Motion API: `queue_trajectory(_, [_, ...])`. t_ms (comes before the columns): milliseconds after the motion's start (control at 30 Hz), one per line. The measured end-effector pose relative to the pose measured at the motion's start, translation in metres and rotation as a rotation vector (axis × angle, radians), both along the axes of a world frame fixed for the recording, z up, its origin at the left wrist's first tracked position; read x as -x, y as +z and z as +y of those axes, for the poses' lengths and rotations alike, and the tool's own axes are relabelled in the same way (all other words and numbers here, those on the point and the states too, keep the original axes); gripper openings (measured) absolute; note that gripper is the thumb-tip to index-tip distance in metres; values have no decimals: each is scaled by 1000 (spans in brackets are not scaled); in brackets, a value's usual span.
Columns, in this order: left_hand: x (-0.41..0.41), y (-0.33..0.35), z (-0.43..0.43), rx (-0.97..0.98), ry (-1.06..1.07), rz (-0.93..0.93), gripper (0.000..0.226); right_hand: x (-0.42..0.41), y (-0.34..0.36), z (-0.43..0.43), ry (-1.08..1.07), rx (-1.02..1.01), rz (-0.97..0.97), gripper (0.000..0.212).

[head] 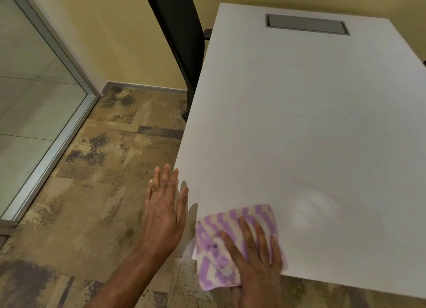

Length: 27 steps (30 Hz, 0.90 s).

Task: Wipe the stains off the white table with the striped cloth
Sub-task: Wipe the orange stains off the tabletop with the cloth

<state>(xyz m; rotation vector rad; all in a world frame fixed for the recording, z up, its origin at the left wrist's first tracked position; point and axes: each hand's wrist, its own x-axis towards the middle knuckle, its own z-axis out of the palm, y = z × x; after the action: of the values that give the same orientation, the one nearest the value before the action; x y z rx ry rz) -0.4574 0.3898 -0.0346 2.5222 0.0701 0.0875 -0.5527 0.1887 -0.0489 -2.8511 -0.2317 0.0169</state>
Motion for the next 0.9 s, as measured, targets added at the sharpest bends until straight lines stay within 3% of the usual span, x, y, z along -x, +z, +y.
queue_trajectory(67, [0, 0, -6, 9, -3, -2, 56, 5, -1, -17, -95, 23, -52, 69])
queue_trajectory(200, [0, 1, -17, 22, -19, 1, 60, 8, -2, -45, -353, 18, -64, 87])
queue_trajectory(433, [-9, -3, -26, 16, -43, -25, 62, -32, 0, -79, -704, -99, -91, 76])
queue_trajectory(600, [-19, -8, -27, -25, -53, -20, 64, -75, -3, -90, -788, -100, -28, 72])
queue_trajectory(700, [-24, -9, -27, -27, -53, -15, 66, -102, -7, -86, -804, -121, -60, 60])
queue_trajectory(900, [-32, -10, -28, -35, -51, 5, 66, -152, -7, -59, -762, -198, -248, 82])
